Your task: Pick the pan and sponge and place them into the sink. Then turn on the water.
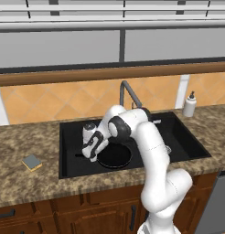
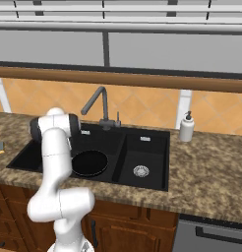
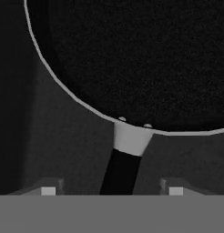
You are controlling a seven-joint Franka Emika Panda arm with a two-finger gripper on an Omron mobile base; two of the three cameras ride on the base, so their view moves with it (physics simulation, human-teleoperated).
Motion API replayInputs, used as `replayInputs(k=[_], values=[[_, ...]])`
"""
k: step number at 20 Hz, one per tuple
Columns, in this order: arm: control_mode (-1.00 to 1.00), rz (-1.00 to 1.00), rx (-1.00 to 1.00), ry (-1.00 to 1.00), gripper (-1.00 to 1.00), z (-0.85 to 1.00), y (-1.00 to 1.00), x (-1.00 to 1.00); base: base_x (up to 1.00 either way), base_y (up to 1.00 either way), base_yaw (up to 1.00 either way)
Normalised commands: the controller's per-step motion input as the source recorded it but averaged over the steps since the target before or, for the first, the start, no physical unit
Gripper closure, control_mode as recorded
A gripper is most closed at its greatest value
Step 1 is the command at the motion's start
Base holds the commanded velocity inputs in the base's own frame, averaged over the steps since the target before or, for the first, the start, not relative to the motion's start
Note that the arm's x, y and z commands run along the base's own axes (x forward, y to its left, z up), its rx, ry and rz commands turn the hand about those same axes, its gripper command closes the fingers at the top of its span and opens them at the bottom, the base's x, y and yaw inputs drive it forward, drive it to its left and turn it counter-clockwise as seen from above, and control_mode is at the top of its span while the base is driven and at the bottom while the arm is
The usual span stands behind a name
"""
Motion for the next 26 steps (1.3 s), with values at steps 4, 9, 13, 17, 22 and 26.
replayInputs(k=[4, 9, 13, 17, 22, 26], values=[[-1.0, 0.0, 0.01, -0.23, -1.0, 0.68, -0.12, -0.46, 0.0, 0.0, 0.0], [-1.0, 0.0, 0.0, -0.09, -1.0, 0.86, 0.1, -0.56, 0.0, 0.0, 0.0], [-1.0, 0.0, 0.0, 0.0, -1.0, 0.98, 0.25, -0.44, 0.0, 0.0, 0.0], [-1.0, 0.0, 0.0, 0.0, -1.0, 1.0, 0.26, -0.42, 0.0, 0.0, 0.0], [-1.0, 0.03, 0.0, 0.0, -1.0, 0.96, 0.05, -0.59, 0.0, 0.0, 0.0], [-1.0, 0.17, 0.0, -0.01, -1.0, 0.85, 0.0, -0.56, 0.0, 0.0, 0.0]])
